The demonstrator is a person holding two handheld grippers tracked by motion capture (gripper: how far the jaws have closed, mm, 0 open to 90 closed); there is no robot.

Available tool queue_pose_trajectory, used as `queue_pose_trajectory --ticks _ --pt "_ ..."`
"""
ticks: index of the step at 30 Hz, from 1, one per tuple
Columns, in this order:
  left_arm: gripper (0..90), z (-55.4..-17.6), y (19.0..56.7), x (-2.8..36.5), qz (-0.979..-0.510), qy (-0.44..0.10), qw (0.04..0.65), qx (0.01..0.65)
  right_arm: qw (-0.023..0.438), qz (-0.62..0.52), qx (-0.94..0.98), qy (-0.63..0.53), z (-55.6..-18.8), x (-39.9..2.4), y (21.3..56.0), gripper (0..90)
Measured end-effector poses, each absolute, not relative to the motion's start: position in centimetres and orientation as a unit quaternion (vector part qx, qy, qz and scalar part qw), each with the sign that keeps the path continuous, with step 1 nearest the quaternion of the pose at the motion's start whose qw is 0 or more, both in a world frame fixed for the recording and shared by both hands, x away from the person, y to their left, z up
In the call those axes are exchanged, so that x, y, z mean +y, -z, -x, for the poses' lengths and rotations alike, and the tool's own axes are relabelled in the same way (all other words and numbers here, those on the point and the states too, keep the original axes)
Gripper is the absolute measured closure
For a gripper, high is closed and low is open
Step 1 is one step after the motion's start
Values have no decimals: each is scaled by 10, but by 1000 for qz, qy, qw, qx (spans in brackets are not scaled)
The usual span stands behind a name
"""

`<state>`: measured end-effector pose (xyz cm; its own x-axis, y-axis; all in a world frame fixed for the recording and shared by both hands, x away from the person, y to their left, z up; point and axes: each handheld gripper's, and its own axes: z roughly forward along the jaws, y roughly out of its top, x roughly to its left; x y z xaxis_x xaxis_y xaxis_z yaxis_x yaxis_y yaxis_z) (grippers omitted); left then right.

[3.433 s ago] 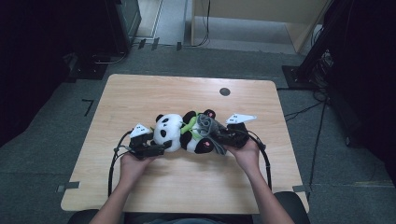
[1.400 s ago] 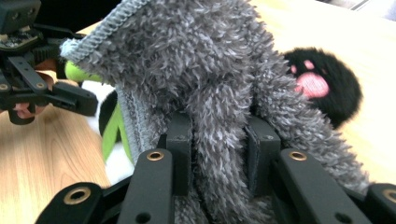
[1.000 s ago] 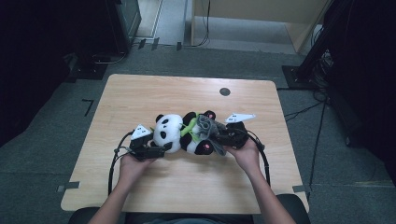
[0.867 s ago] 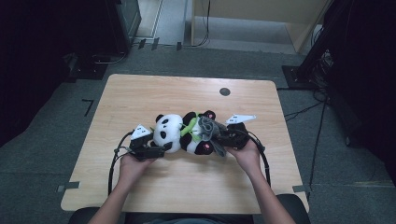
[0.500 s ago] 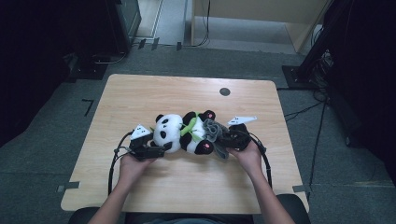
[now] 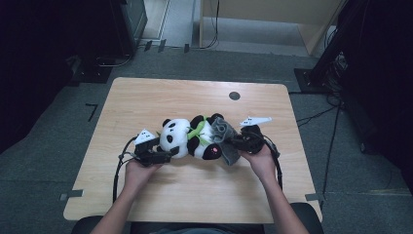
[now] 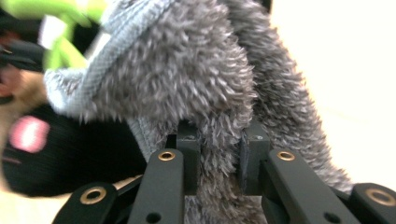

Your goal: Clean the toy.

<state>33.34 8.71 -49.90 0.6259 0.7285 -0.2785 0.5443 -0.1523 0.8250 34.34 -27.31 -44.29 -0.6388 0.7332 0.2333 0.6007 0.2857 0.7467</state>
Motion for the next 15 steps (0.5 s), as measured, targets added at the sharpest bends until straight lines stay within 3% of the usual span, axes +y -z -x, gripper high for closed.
queue_pose_trajectory --ticks 9,15 --pt "128 -332 498 86 -753 -98 494 423 96 -350 815 -452 -347 -237 391 755" --pt "131 -332 498 86 -753 -102 494 422 88 -320 833 -443 -357 -205 385 755"
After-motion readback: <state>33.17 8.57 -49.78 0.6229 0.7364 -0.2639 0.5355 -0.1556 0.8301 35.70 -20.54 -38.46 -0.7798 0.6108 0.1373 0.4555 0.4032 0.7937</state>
